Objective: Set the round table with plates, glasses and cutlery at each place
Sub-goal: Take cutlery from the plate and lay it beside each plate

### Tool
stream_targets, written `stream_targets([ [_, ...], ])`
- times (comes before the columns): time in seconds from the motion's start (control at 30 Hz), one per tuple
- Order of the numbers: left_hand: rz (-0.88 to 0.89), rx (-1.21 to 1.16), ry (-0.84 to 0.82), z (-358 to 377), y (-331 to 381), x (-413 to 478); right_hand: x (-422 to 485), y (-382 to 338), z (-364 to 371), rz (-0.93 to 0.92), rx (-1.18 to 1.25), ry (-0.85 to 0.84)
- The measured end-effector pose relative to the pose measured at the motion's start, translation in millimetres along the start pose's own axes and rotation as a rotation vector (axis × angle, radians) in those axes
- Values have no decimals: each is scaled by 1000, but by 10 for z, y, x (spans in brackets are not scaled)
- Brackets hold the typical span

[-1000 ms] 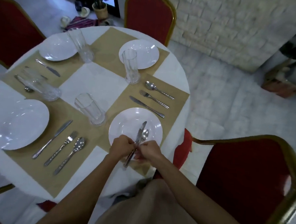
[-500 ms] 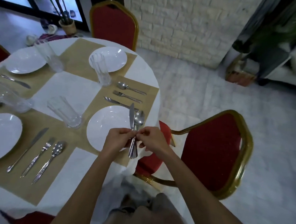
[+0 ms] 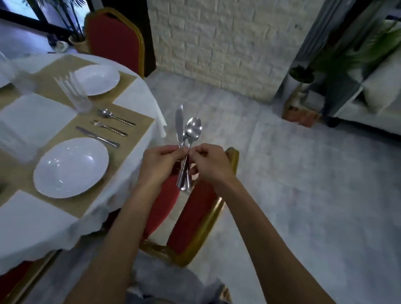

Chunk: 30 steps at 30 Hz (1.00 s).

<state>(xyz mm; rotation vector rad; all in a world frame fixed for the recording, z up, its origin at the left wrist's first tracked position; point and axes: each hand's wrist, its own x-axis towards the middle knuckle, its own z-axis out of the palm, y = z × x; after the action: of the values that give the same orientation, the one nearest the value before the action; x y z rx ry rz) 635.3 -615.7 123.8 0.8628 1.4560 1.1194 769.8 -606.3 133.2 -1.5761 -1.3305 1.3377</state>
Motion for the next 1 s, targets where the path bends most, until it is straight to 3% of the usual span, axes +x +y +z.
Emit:
stream_targets([
  [0.2,-24,-61,-38,1089,100,-97,17,83,-1200,-8,4,-20],
  [0.47,-90,-114,8,1832,-20,300,577,443,-1741,55,109,-61],
  [0.87,-203,-117,97,2902,-49,2062,2584,453,-2587,126,-142,-190],
  [1.0,-217,-109,158,2932,96,2518,3160,322,-2597,126,-140,-273],
])
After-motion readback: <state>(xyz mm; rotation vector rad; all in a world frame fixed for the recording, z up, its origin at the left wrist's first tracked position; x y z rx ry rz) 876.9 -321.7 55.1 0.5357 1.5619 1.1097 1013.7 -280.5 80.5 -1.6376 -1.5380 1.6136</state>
